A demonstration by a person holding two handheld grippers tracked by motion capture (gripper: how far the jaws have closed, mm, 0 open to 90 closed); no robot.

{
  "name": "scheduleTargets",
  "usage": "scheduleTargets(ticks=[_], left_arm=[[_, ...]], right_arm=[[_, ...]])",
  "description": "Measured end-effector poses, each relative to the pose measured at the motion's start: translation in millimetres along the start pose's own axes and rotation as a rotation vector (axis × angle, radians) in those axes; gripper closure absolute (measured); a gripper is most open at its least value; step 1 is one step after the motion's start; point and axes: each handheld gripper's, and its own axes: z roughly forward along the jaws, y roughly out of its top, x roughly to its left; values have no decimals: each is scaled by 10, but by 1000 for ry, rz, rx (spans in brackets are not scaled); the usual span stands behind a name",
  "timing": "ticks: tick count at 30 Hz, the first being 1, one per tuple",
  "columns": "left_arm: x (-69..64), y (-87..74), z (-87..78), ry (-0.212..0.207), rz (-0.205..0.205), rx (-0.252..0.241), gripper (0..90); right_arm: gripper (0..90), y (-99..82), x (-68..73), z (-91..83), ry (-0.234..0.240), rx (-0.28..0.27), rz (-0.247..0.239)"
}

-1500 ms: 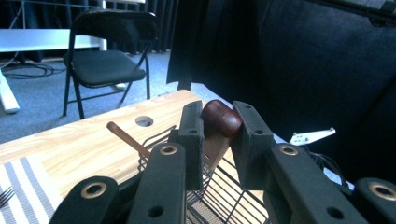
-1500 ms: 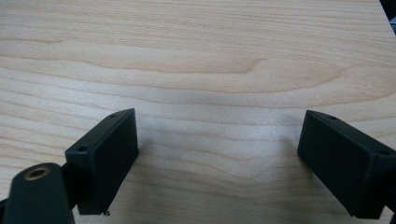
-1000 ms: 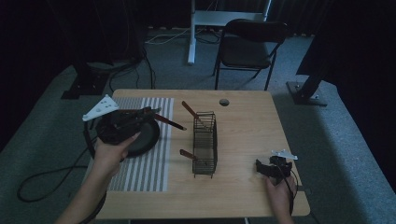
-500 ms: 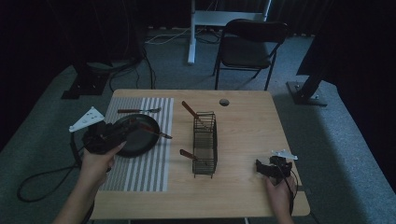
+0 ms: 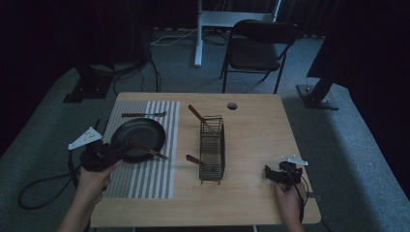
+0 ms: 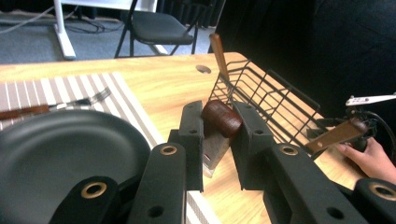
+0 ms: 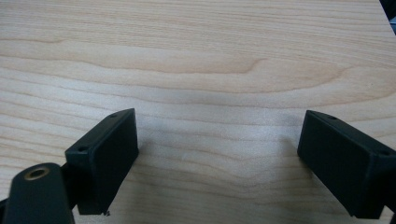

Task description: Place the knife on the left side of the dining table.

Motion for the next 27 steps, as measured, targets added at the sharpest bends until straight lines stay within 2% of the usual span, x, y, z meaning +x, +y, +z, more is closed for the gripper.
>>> scheduleTargets(ticks=[8, 15, 17, 19, 27], left_arm=[[92, -242, 6, -5, -35, 32, 760], [188, -385, 12, -10, -73, 50, 760], [198, -408, 19, -8, -70, 55, 760], [201, -422, 25, -6, -72, 54, 760], [283, -532, 1, -15, -121, 41, 759]], right_arm=[[113, 0, 0, 0, 0, 0, 0], [113, 0, 0, 0, 0, 0, 0], [114, 0, 0, -1, 0, 1, -1], [113, 0, 0, 0, -1, 0, -1], [114, 1, 1, -1, 0, 1, 1]])
